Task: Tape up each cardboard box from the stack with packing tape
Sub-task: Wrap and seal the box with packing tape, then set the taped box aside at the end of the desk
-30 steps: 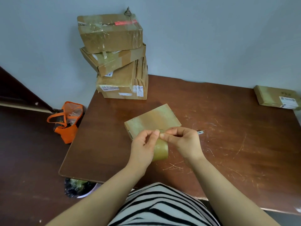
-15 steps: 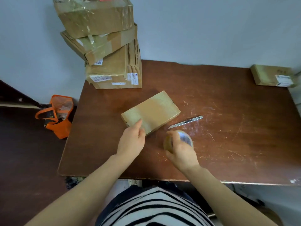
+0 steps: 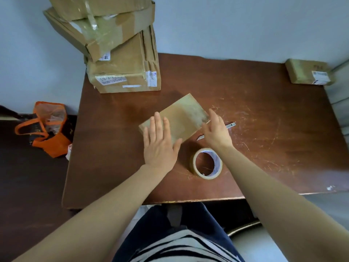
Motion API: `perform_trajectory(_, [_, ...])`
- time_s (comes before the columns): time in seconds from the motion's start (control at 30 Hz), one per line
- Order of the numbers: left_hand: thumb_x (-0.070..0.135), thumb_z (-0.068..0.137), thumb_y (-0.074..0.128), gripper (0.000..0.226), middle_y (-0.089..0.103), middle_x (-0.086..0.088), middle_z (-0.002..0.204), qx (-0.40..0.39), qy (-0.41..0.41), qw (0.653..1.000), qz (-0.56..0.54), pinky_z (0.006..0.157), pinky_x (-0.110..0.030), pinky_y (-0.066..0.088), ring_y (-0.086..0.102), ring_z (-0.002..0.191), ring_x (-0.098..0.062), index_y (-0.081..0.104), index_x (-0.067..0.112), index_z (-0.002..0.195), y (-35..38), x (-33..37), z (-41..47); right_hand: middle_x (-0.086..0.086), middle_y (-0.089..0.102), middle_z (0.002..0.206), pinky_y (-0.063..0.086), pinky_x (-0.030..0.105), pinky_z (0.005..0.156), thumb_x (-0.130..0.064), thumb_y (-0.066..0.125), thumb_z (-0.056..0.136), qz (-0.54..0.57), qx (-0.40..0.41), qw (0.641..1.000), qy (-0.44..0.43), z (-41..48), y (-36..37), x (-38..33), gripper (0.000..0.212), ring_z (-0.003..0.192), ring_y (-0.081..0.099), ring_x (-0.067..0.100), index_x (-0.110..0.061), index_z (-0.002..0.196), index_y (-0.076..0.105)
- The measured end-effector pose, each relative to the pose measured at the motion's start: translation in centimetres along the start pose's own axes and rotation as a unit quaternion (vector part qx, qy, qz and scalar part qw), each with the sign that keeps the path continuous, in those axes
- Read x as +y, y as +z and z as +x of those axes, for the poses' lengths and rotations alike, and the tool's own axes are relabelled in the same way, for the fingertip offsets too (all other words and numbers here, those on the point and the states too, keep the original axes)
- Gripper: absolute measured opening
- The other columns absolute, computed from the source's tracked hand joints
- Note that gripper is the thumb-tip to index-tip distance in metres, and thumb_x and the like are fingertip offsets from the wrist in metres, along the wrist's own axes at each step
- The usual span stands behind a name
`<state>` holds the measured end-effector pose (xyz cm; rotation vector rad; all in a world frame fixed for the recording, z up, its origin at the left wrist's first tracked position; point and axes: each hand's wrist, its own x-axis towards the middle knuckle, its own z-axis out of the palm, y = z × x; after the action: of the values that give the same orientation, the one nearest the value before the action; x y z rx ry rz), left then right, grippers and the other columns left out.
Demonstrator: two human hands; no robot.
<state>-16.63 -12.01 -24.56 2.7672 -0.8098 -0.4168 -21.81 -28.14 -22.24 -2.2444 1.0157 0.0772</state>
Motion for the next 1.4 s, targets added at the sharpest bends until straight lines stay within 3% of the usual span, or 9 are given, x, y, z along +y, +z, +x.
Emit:
perform_trajectory(0.4, [0.064,0.087,-0.012,0.089,-0.016,-0.019,0.158,-0.004,-0.017,0.997,0.08,0.12,-0.04,-0.007,-0.015,0.146,-0.03,-0.012,0.001,0.149,2.6,0.1,2.6,0.008,0.045,0.144,0.04,0.037,0.101,-0.035,0.052,0.096,-0.055,-0.108,0.992,0.017,4.0,-0.4,-0.8,0.06,0.129,0.045,0.027,-0.009,0.146,0.03])
perform_trajectory(0.53, [0.059,0.096,0.011,0.08,-0.019,-0.014,0.158,0.015,-0.06,0.998,0.008,0.114,-0.036,-0.015,-0.017,0.146,-0.025,-0.012,0.005,0.15,1.6,0.1,2.5,0.006,0.046,0.143,0.042,0.039,0.101,-0.036,0.058,0.093,0.012,-0.14,0.99,0.019,4.9,-1.0,-0.2,0.062,0.127,0.047,0.027,-0.013,0.146,0.033])
perform_trajectory(0.67, [0.044,0.099,0.038,0.076,-0.003,-0.015,0.16,0.089,-0.402,0.877,-0.249,0.118,-0.04,-0.001,-0.001,0.148,-0.028,0.007,0.0,0.152,0.0,2.2,1.7,0.006,0.059,0.127,0.044,0.031,0.088,-0.029,0.059,0.092,0.08,-0.155,0.985,-0.007,5.5,-1.1,1.3,0.047,0.112,0.056,0.024,-0.013,0.136,0.049])
perform_trajectory(0.8, [0.025,0.098,0.033,0.04,0.031,-0.019,0.148,0.127,-0.403,0.765,-0.486,0.109,-0.036,0.027,0.034,0.13,-0.032,0.052,0.009,0.128,-1.3,6.6,2.0,-0.003,0.059,0.119,0.041,0.026,0.091,-0.02,0.056,0.093,0.193,-0.163,0.967,-0.023,6.1,-4.1,2.7,0.041,0.107,0.054,0.017,-0.014,0.133,0.053])
perform_trajectory(0.93, [0.015,0.095,0.043,0.032,0.052,-0.006,0.124,0.201,-0.384,0.738,-0.517,0.092,-0.033,0.043,0.05,0.104,-0.02,0.047,0.012,0.127,-1.3,11.8,1.7,-0.002,0.059,0.124,0.042,0.026,0.093,-0.01,0.055,0.087,0.211,-0.158,0.964,-0.032,8.0,-8.9,5.8,0.047,0.114,0.054,0.018,-0.016,0.134,0.052])
perform_trajectory(1.1, [0.024,0.086,0.046,0.067,0.046,-0.002,0.142,0.214,-0.382,0.696,-0.569,0.108,-0.039,0.036,0.046,0.129,-0.023,0.028,0.018,0.149,-2.5,17.0,2.8,-0.005,0.055,0.114,0.043,0.027,0.095,0.001,0.055,0.085,0.315,-0.142,0.938,0.031,9.5,-14.1,10.2,0.048,0.109,0.053,0.014,-0.015,0.13,0.052])
perform_trajectory(1.2, [0.029,0.077,0.05,0.05,0.059,-0.008,0.132,0.171,-0.368,0.673,-0.619,0.093,-0.044,0.05,0.06,0.115,-0.027,0.061,0.024,0.126,-2.9,19.4,4.0,-0.004,0.057,0.119,0.041,0.025,0.093,0.009,0.051,0.083,0.372,-0.119,0.919,0.051,9.7,-16.6,12.8,0.054,0.112,0.054,0.015,-0.017,0.131,0.052])
perform_trajectory(1.27, [0.046,0.076,0.053,0.035,0.069,-0.003,0.114,0.138,-0.342,0.689,-0.624,0.089,-0.047,0.053,0.066,0.105,-0.024,0.071,0.027,0.099,-3.1,21.1,5.4,-0.006,0.058,0.123,0.038,0.024,0.093,0.012,0.048,0.079,0.396,-0.108,0.91,0.061,9.6,-18.1,14.3,0.061,0.113,0.053,0.013,-0.018,0.133,0.051])
perform_trajectory(1.4, [0.08,0.072,0.035,0.074,0.067,0.004,0.113,0.096,-0.314,0.688,-0.647,0.093,-0.046,0.05,0.064,0.103,-0.02,0.062,0.029,0.118,-3.4,24.5,8.2,-0.001,0.069,0.113,0.047,0.034,0.095,-0.014,0.05,0.075,0.493,-0.072,0.864,0.074,9.0,-21.1,17.0,0.049,0.109,0.062,0.021,-0.023,0.122,0.062])
